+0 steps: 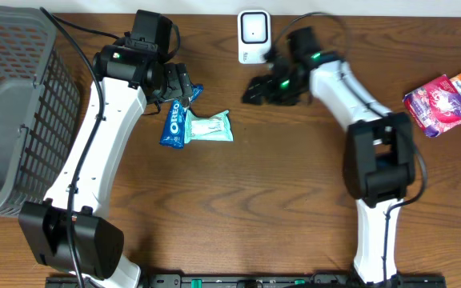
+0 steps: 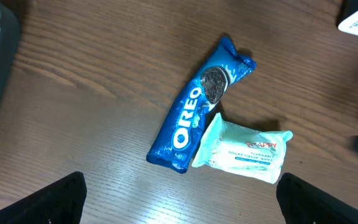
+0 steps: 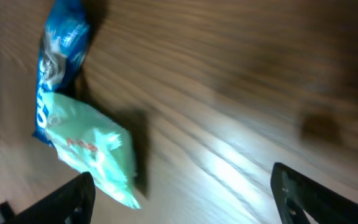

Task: Scan the item barcode
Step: 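Reach the right gripper left to the mint-green tissue packet and grasp it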

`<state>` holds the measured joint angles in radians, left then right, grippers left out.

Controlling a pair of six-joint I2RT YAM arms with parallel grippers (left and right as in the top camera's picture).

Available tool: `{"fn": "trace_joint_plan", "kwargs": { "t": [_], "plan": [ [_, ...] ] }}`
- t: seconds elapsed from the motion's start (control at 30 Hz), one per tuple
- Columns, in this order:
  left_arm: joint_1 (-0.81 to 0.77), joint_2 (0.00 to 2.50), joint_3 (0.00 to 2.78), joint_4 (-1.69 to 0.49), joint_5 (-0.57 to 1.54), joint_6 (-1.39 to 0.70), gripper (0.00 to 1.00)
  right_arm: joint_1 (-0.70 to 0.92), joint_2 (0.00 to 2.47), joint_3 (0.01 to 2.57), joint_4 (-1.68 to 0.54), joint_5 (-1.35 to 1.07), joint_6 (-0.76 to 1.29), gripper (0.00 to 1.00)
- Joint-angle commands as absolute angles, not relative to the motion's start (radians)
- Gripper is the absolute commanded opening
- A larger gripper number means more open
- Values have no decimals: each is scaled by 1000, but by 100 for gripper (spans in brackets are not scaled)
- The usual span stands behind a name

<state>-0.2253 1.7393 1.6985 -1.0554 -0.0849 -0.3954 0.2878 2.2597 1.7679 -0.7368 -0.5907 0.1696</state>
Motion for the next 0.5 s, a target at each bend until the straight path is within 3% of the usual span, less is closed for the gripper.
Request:
{"fn": "trace_joint_plan", "kwargs": {
  "t": [0.0,0.27,0.47],
  "plan": [
    [-224,1745,1704,-1061,-94,-393,98,351,2228,1693,-620,-672,253,86],
    [-224,1745,1704,-1061,-94,-393,98,441,2228,1617,-464,-652,373,86],
    [-224,1745,1704,-1061,-94,-393,98,467,2228,1590,-466,-628,389,75]
  ]
}}
